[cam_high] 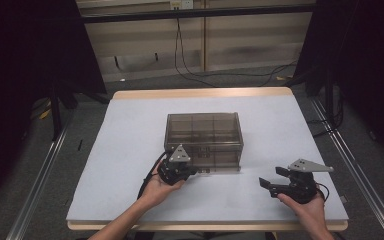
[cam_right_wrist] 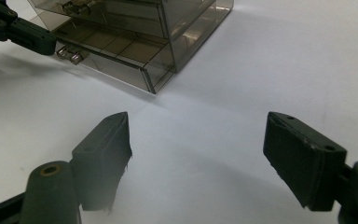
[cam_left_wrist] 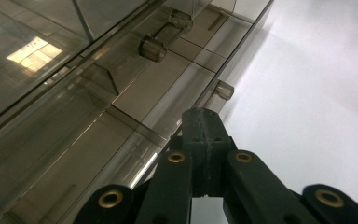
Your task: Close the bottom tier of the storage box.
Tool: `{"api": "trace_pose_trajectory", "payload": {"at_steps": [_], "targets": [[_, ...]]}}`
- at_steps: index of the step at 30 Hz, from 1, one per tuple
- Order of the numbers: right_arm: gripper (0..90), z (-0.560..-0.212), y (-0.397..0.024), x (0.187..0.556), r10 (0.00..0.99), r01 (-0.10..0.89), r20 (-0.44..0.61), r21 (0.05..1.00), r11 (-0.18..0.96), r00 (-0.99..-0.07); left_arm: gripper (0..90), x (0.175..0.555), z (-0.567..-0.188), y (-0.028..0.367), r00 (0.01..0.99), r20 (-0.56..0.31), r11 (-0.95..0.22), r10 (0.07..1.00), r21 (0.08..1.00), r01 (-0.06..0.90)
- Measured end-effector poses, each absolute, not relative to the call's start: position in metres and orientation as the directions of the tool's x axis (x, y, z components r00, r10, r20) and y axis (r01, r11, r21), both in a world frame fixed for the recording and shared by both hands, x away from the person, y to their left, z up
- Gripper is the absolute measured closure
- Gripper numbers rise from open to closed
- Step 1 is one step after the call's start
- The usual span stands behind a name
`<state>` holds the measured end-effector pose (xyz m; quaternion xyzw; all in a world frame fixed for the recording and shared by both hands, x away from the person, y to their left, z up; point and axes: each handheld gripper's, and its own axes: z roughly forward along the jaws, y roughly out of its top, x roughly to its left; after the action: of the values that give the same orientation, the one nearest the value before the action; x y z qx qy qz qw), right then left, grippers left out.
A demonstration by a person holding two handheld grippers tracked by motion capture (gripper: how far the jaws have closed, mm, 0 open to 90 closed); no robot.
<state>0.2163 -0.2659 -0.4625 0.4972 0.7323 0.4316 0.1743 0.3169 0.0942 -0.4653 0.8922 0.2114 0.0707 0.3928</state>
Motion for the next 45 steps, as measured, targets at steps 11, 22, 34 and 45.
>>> {"api": "trace_pose_trajectory", "payload": {"at_steps": [11, 22, 34, 45], "targets": [[23.0, -0.4631, -0.2651, 0.2169, 0.879, 0.582, 0.173, 0.802, 0.137, -0.445, 90.0, 0.3175, -0.4677, 0.0903, 0.902, -0.044, -0.593, 0.430, 0.740, 0.319], [23.0, -0.4633, -0.2650, 0.2171, 0.879, 0.583, 0.173, 0.801, 0.137, -0.445, 90.0, 0.3188, -0.4684, 0.0891, 0.898, -0.040, -0.596, 0.438, 0.735, 0.323], [23.0, -0.4632, -0.2657, 0.2172, 0.878, 0.583, 0.175, 0.801, 0.135, -0.445, 90.0, 0.3224, -0.4695, 0.0875, 0.888, -0.035, -0.589, 0.459, 0.736, 0.333], [22.9, -0.4635, -0.2659, 0.2174, 0.878, 0.584, 0.177, 0.800, 0.134, -0.444, 90.0, 0.3238, -0.4697, 0.0866, 0.887, -0.020, -0.592, 0.461, 0.738, 0.325]]}}
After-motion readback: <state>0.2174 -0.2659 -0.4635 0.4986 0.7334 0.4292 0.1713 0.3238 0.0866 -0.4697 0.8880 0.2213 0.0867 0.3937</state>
